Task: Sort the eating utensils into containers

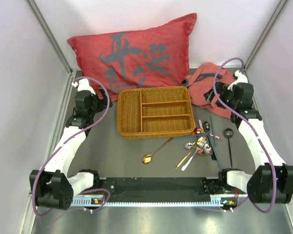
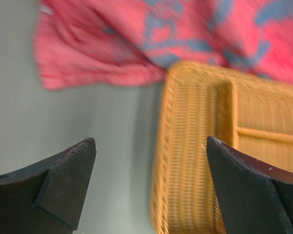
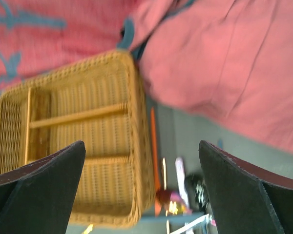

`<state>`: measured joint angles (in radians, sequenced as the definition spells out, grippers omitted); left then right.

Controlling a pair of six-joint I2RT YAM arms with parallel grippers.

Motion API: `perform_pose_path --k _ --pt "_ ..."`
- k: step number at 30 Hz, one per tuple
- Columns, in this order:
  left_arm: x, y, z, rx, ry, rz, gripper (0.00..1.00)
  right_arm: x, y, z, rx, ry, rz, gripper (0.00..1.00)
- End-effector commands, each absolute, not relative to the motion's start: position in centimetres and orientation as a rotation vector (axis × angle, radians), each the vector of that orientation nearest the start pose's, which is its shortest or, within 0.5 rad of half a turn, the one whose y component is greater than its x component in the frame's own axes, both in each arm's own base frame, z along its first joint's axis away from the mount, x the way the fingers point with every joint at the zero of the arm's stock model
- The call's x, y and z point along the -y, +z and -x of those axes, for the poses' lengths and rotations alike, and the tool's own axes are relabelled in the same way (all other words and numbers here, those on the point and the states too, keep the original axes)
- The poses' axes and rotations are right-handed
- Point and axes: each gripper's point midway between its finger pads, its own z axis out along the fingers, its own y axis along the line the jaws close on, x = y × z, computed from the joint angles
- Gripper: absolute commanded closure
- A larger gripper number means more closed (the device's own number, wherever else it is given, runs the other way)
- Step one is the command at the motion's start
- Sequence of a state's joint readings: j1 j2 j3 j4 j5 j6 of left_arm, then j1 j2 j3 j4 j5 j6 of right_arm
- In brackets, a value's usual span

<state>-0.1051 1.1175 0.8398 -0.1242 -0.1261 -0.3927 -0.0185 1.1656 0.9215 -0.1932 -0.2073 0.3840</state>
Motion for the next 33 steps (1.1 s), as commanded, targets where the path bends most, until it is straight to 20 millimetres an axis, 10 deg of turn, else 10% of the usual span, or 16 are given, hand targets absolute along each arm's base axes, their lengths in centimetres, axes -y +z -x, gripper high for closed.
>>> perform_pose_path --k 1,8,18,33 --pt "7.5 21.8 -36.1 -1.979 -0.426 0.181 0.01 -6.7 23.2 -34.2 -1.996 0.486 -0.168 0.01" --pt "14.8 22.3 -33.7 -2.105 -0.555 -0.059 0.01 -7.2 22.9 -32.0 -2.001 0.521 -0.147 0.01" --pt "27.5 14.7 -24.2 -2.306 -0.526 -0.559 0.11 -7.9 22.4 -31.3 -2.036 0.565 -0.129 0.01" --pt "30.9 5.1 -19.8 -2.440 -0.388 -0.842 0.52 -7.4 20.5 -30.6 -2.081 0.528 -0.142 0.01"
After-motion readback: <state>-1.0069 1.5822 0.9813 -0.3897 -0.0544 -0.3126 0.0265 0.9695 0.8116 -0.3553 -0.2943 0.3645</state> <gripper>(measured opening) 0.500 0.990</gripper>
